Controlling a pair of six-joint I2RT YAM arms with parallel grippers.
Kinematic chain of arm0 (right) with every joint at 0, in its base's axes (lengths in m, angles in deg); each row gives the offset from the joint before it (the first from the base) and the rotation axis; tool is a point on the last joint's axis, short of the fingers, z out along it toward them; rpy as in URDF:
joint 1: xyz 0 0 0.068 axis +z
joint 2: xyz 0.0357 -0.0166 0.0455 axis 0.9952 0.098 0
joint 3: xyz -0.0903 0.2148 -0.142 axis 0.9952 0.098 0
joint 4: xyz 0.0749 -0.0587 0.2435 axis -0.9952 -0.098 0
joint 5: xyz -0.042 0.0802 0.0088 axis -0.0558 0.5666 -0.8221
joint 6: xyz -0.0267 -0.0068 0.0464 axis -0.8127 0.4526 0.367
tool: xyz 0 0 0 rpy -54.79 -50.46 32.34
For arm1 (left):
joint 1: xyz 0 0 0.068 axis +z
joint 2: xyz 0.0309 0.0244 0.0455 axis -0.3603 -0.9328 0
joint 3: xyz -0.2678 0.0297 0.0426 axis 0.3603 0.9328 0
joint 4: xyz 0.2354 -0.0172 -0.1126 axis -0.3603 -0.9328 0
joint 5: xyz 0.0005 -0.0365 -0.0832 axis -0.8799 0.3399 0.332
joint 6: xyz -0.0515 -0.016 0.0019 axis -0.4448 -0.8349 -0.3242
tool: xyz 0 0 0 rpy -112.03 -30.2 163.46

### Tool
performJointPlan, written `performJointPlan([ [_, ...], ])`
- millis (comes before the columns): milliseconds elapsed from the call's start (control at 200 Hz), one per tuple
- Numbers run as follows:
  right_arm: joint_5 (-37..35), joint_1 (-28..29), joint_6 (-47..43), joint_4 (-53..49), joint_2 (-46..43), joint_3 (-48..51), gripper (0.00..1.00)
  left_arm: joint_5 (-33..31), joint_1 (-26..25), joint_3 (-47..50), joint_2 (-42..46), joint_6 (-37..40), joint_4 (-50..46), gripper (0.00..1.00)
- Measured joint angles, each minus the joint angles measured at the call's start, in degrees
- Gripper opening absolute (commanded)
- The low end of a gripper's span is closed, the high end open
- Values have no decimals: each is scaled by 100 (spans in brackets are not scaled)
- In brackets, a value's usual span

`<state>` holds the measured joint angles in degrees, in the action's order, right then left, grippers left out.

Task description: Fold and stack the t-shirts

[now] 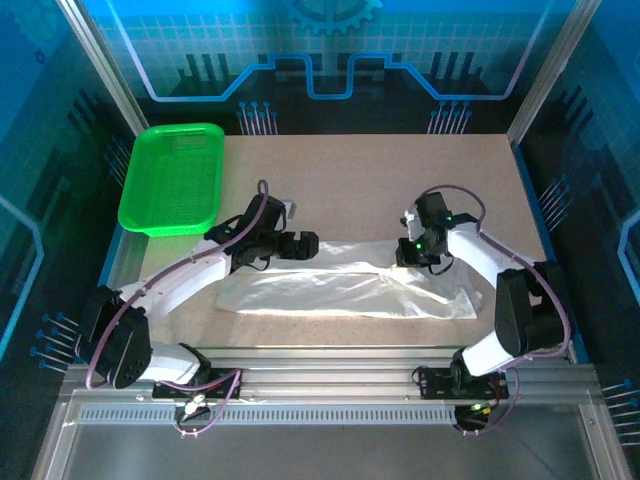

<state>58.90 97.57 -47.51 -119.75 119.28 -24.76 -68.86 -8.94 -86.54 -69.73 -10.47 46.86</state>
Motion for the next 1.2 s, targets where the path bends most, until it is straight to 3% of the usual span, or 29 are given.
performJointPlan([
  [315,50,361,332,-212,-538,616,17,-20,0,35,-262,-52,11,99],
  [515,494,815,498,-229,-551,664,33,-22,2,74,-393,-181,31,99],
  [760,1196,1414,638,-706,-699,627,44,-146,131,74,-450,-208,17,99],
  [875,1093,1123,802,-1010,-1276,356,53,-181,236,74,-450,-234,24,99],
  [990,844,297,984,-1003,-1554,39,57,-190,319,74,-450,-267,26,99],
  [1201,238,-520,1473,-535,-555,345,59,-168,433,-103,-787,-343,-15,99],
])
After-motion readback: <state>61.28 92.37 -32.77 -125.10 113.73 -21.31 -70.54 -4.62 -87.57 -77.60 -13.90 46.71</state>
